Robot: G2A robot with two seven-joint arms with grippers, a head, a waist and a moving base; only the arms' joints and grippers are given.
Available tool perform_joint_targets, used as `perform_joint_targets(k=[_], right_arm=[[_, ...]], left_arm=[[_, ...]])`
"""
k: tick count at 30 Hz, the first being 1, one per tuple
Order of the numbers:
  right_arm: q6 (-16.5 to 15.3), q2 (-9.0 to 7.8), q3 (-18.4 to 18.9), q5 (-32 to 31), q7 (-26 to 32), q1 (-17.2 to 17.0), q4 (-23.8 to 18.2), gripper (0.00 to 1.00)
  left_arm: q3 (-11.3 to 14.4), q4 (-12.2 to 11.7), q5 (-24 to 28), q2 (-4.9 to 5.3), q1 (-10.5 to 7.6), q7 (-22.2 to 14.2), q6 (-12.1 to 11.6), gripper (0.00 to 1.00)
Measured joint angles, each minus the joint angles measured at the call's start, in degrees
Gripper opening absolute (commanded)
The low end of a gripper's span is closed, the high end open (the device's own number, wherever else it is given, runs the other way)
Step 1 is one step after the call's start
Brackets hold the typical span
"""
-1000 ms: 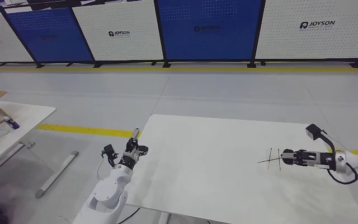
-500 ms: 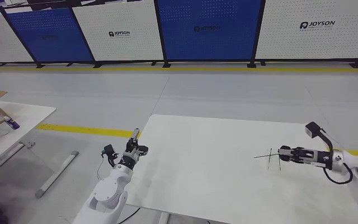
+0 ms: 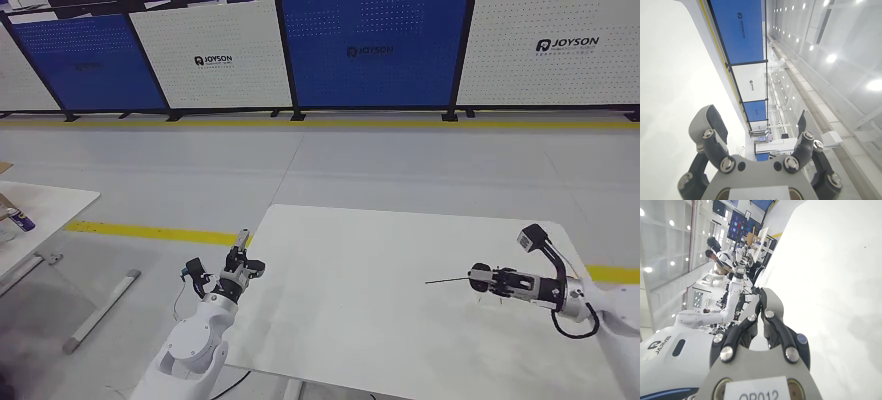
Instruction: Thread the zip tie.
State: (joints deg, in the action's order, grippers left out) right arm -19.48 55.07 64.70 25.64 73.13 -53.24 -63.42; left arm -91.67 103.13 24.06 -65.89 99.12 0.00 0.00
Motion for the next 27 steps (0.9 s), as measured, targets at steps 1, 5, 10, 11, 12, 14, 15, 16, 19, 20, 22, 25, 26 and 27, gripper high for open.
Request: perform_joint_targets(k=[1,5,10,11,12,14,15,16,19,20,22,25,26,27], right_arm=[[0.00,0.01,-0.04,0.07,0.18,0.05,0.05,0.00],[0.00,-0.02,0.03,-0.11,0.08,0.02,-0.08,0.00],[0.00,-0.02,0.03,-0.11,0.08,0.02,-0.08,0.00],[0.00,-0.02,0.03,-0.11,0.08,0.02,-0.08,0.00],[0.00,-0.02,0.03,-0.11,0.08,0.02,-0.08,0.00],[0.00,-0.02,0.03,-0.11,0.08,0.02,-0.08,0.00],[0.00,-0.02,0.03,-0.10,0.08,0.02,-0.08,0.00],[0.00,-0.02,0.03,-0.10,0.08,0.02,-0.08,0.00],[0.00,-0.02,0.03,-0.10,0.08,0.02,-0.08,0.00],[0.00,-0.02,0.03,-0.10,0.08,0.02,-0.08,0.00],[0.00,-0.02,0.03,-0.10,0.08,0.02,-0.08,0.00],[0.02,-0.01,0.03,-0.15,0.00,-0.03,-0.14,0.00],[0.03,0.00,0.07,-0.57,-0.88,-0.37,-0.61,0.00],[0.03,0.02,0.13,-0.99,-2.09,-0.75,-1.28,0.00]], left_arm=[[0.00,0.00,0.00,0.00,0.00,0.00,0.00,1.00],[0.00,0.00,0.00,0.00,0.00,0.00,0.00,1.00],[0.00,0.00,0.00,0.00,0.00,0.00,0.00,1.00],[0.00,0.00,0.00,0.00,0.00,0.00,0.00,1.00],[0.00,0.00,0.00,0.00,0.00,0.00,0.00,1.00],[0.00,0.00,0.00,0.00,0.00,0.00,0.00,1.00],[0.00,0.00,0.00,0.00,0.00,0.00,0.00,1.00],[0.00,0.00,0.00,0.00,0.00,0.00,0.00,1.00],[0.00,0.00,0.00,0.00,0.00,0.00,0.00,1.00],[0.00,0.00,0.00,0.00,0.00,0.00,0.00,1.00],[0.00,0.00,0.00,0.00,0.00,0.00,0.00,1.00],[0.00,0.00,0.00,0.00,0.00,0.00,0.00,1.00],[0.00,0.00,0.00,0.00,0.00,0.00,0.00,1.00],[0.00,0.00,0.00,0.00,0.00,0.00,0.00,1.00]])
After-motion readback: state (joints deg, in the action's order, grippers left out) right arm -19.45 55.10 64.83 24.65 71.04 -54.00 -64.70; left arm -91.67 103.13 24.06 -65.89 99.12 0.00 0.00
